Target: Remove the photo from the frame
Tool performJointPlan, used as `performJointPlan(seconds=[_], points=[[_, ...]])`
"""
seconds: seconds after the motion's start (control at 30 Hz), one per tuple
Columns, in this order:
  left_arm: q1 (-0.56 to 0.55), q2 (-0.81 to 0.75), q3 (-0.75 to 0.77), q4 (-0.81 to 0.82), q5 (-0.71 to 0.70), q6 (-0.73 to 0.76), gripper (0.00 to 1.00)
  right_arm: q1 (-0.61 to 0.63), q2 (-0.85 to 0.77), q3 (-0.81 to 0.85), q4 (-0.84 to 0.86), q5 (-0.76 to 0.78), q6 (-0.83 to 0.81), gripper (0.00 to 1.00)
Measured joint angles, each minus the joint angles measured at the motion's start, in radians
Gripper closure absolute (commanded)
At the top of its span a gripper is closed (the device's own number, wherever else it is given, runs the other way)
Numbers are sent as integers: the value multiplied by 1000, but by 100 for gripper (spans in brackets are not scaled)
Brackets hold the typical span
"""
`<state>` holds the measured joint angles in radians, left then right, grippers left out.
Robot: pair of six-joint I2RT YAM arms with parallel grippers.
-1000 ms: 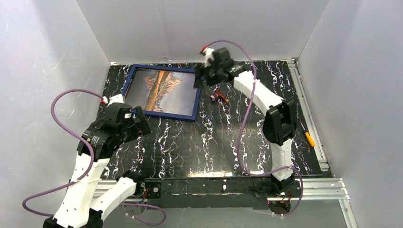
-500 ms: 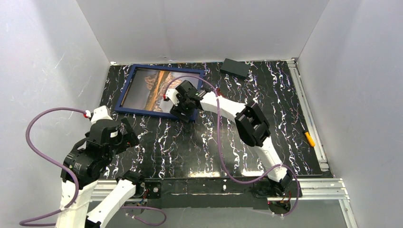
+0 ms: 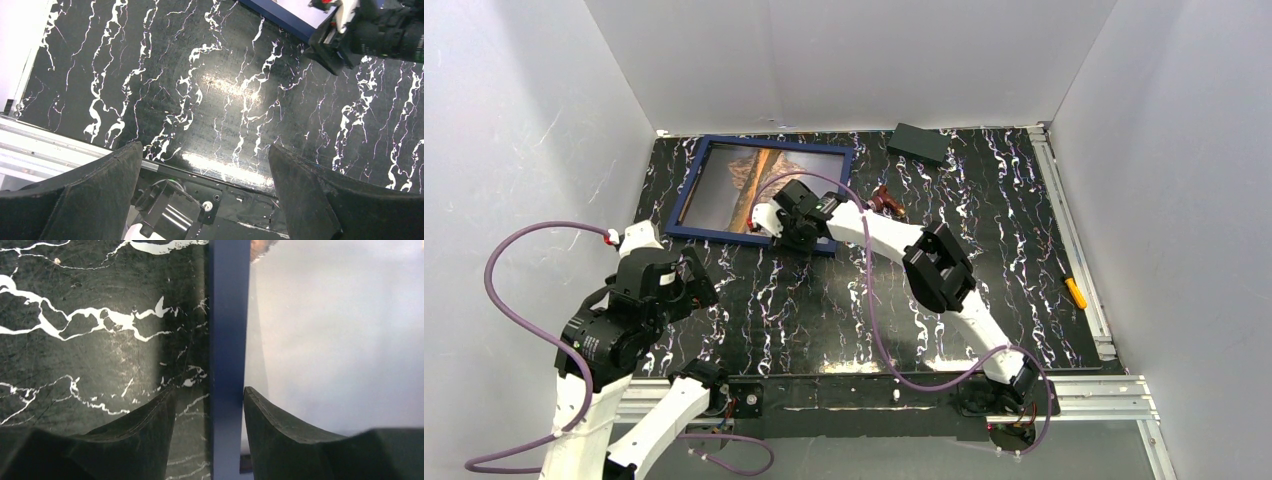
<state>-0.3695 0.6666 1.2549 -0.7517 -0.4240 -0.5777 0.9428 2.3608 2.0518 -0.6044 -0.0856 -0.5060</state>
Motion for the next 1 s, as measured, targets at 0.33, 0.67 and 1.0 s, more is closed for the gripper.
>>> performJointPlan(seconds=[0.33, 0.67, 1.0], points=[[0, 0, 15, -3, 0, 2, 3, 5, 82, 92, -42, 9, -37, 64], [0, 16, 37, -3, -2, 10, 2, 7, 95, 152, -113, 87, -84, 95], [0, 38, 203, 16, -12, 47, 2, 42, -79, 146, -229, 132, -183, 99]])
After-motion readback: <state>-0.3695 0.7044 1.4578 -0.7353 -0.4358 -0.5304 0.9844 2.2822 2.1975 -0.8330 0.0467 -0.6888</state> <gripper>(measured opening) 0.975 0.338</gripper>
